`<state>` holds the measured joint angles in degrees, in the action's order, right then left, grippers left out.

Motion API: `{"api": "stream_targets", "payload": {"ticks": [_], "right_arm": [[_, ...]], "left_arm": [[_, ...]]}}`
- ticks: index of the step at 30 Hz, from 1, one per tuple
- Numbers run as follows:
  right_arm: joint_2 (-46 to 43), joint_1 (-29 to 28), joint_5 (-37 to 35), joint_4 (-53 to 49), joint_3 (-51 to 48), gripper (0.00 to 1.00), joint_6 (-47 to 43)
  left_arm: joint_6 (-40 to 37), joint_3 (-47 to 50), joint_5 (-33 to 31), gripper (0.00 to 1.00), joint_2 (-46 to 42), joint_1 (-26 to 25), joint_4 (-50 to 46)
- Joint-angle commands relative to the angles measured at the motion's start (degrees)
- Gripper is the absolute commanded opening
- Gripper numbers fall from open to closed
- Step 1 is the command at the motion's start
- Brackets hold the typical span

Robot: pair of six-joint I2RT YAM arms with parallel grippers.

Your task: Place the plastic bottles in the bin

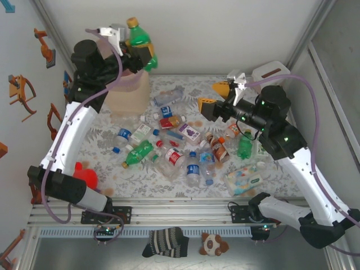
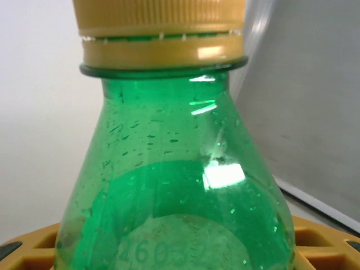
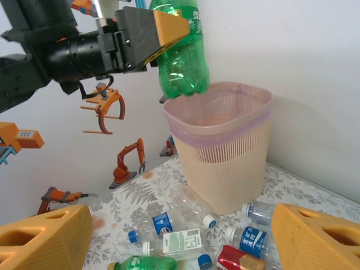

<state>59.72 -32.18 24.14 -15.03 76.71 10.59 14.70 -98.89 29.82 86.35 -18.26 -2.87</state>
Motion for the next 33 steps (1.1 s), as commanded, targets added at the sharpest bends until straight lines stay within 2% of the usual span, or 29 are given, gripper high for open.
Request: {"api": "stream_targets", "payload": {"ticks": [1, 6, 14, 27, 33], "right_arm": [[0.5, -0.2, -0.4, 0.0, 1.4, 0.82, -0.5], [1.5, -0.2, 0.5, 0.2, 2.4, 0.82, 0.3], [2.8, -0.2, 0.9, -0.9, 3.8, 0.82, -0.4], [3.4, -0.2, -0.6, -0.4, 3.2, 0.81, -0.4], [4.0, -0.2, -0.6, -0.5, 3.1, 0.82, -0.4]], "left_arm": [[-5.7, -3.4, -5.6, 0.48, 4.1, 3.5, -8.7], [-9.6, -6.5, -12.9, 0.47, 9.2, 7.3, -11.2], [-14.5, -19.3, -18.6, 0.47, 21.2, 11.8, -17.8], [-16.6, -44.2, -16.3, 0.47, 42.8, 12.3, -29.7], [-16.9, -43.9, -15.0, 0.47, 46.1, 12.2, -31.3]]}}
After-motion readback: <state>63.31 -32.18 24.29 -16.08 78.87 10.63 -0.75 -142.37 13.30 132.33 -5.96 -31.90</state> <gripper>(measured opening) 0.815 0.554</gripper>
